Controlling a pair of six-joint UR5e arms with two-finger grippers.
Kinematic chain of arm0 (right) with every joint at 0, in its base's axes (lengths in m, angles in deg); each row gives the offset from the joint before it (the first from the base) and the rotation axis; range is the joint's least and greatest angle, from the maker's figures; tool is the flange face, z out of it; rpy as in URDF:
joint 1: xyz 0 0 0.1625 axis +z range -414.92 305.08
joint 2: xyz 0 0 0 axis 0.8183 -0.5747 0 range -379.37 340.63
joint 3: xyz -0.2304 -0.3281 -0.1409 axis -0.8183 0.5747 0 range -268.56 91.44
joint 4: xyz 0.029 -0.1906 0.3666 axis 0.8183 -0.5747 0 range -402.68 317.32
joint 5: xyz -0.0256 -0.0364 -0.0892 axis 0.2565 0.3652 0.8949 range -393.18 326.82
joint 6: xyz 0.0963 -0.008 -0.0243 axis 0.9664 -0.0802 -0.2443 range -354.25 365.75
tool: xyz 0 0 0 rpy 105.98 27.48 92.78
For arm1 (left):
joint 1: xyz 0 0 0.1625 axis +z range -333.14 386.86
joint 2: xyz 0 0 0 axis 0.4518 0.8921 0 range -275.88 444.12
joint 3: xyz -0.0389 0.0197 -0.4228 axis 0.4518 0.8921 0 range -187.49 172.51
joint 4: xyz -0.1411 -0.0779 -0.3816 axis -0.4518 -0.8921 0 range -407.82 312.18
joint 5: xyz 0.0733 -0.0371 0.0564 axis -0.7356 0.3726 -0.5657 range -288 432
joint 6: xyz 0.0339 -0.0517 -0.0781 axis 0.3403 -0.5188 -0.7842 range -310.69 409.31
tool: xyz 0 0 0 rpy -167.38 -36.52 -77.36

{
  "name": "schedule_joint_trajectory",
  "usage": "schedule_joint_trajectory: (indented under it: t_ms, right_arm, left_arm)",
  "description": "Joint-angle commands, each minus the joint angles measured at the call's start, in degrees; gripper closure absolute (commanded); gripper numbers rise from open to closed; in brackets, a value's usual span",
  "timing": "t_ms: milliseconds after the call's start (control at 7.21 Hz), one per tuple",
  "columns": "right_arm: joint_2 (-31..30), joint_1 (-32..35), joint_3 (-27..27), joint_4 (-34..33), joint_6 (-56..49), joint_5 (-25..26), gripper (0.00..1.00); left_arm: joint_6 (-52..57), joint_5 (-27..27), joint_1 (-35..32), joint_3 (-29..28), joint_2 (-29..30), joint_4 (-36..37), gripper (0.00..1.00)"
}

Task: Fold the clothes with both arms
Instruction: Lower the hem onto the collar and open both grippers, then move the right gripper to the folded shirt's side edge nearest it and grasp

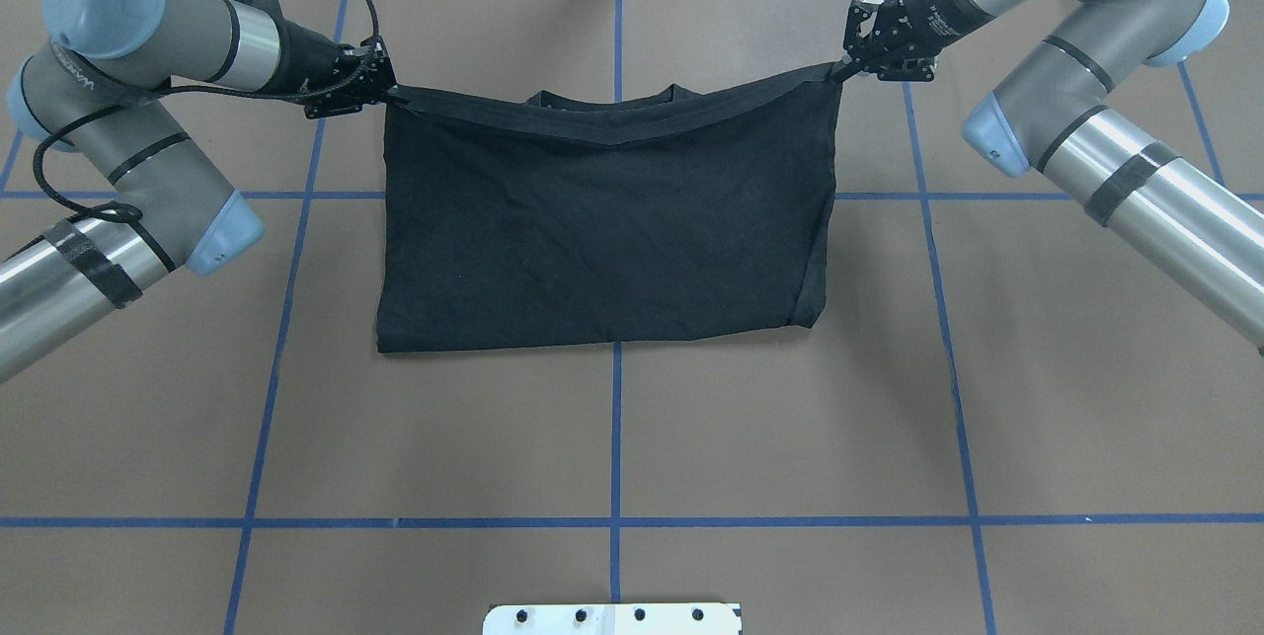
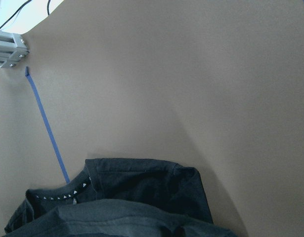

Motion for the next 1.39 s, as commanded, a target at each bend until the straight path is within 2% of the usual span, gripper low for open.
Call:
schedule_joint_trajectory:
  t_ms: [0,416,693,971,1248]
  right_arm:
    - [0.0,-0.2,0.2,-0.1,-0.4,0.0,0.01]
    - [0.4,-0.1,-0.8,-0.1,0.7,-2.0,0.00]
    - [-3.0,-2.7,-5.7,-1.0,3.5,-2.2,0.00]
    - [-9.4,-7.3,-12.9,-1.1,7.8,-2.2,0.00]
    - [-13.4,-11.9,-16.8,-1.1,10.9,-1.2,0.00]
  left_arm:
    - [0.3,-0.8,-0.2,0.2,0.0,0.0,0.01]
    - [0.6,0.0,-2.1,0.3,-0.1,0.1,0.00]
    - [0.5,0.3,-2.5,2.3,-0.3,0.3,0.00]
    - [0.5,1.3,-3.6,4.6,-0.6,1.9,0.00]
    - [0.3,1.3,-3.8,11.3,-1.7,6.8,0.00]
